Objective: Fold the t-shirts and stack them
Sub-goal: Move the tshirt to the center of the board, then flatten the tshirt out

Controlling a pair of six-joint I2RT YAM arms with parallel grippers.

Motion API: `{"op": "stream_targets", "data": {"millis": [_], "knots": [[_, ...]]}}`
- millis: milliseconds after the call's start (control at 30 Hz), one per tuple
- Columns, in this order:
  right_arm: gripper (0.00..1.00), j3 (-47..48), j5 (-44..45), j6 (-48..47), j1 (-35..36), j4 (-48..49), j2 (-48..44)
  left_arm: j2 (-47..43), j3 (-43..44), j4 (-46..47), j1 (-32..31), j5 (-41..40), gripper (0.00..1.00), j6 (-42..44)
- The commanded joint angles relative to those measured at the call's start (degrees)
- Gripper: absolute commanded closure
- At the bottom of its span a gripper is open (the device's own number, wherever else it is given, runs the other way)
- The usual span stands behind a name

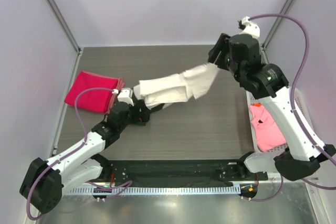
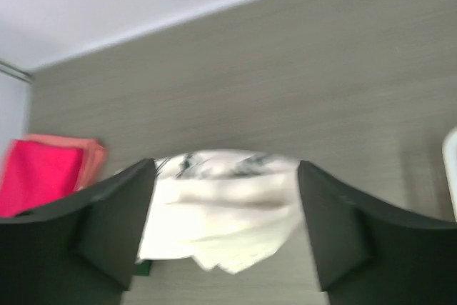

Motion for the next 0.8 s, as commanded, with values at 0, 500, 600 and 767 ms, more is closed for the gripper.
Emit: {"op": "stream_targets", "data": {"millis": [0, 500, 600, 767], "knots": [[0.07, -11.7, 2.9, 0.9, -0.9, 2.9, -0.9, 0.2, 1.7, -0.5, 0.1, -2.4, 0.0, 0.4], [0.28, -52.1, -16.8, -4.4, 3.5, 26.8, -6.5, 0.6, 2.0, -0.8, 0.1, -2.5, 0.0, 0.1], [0.28, -51.7, -16.5, -5.8, 4.8, 29.7, -3.0, 1.3, 2.3, -1.5, 0.1, -3.4, 0.0, -0.2], [0.35, -47.7, -18.4, -9.6, 8.0, 33.7, 6.5, 2.9, 3.4, -3.1, 0.1, -4.6, 0.01, -0.6]]}}
